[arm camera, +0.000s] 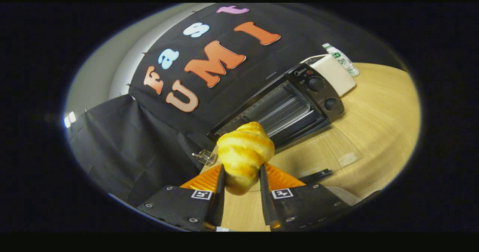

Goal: Open the toaster oven, put the food inside, and close the toaster oven door.

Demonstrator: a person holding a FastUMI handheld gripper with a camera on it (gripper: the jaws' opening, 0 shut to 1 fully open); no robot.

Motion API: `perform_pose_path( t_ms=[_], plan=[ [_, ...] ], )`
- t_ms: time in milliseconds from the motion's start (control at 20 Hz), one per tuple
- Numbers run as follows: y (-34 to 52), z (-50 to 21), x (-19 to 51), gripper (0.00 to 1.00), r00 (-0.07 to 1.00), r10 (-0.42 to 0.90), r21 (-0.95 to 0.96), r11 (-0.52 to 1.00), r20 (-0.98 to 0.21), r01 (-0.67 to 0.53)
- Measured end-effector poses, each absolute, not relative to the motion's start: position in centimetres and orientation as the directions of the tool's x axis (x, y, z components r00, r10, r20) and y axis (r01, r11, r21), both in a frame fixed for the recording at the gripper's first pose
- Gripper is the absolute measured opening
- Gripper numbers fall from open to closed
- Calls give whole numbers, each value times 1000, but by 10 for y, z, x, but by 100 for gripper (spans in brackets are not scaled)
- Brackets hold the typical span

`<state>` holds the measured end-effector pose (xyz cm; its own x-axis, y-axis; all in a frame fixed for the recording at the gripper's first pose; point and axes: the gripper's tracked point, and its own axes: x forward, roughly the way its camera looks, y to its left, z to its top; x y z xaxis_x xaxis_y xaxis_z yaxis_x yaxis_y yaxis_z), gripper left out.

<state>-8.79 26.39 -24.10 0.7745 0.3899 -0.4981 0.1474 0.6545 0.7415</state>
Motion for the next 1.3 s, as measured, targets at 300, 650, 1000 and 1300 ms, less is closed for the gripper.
perform_pose_path(
  t_ms=[300, 650, 1000, 1300],
  plan=[
    [259, -270, -29, 43, 769, 382, 769, 601, -513, 215],
    [246, -293, 17, 43, 768, 328, 724, 645, -550, 244],
    [240, -321, 60, 43, 760, 271, 658, 707, -591, 259],
    [244, -332, 69, 50, 758, 199, 543, 807, -621, 233]
  ],
)
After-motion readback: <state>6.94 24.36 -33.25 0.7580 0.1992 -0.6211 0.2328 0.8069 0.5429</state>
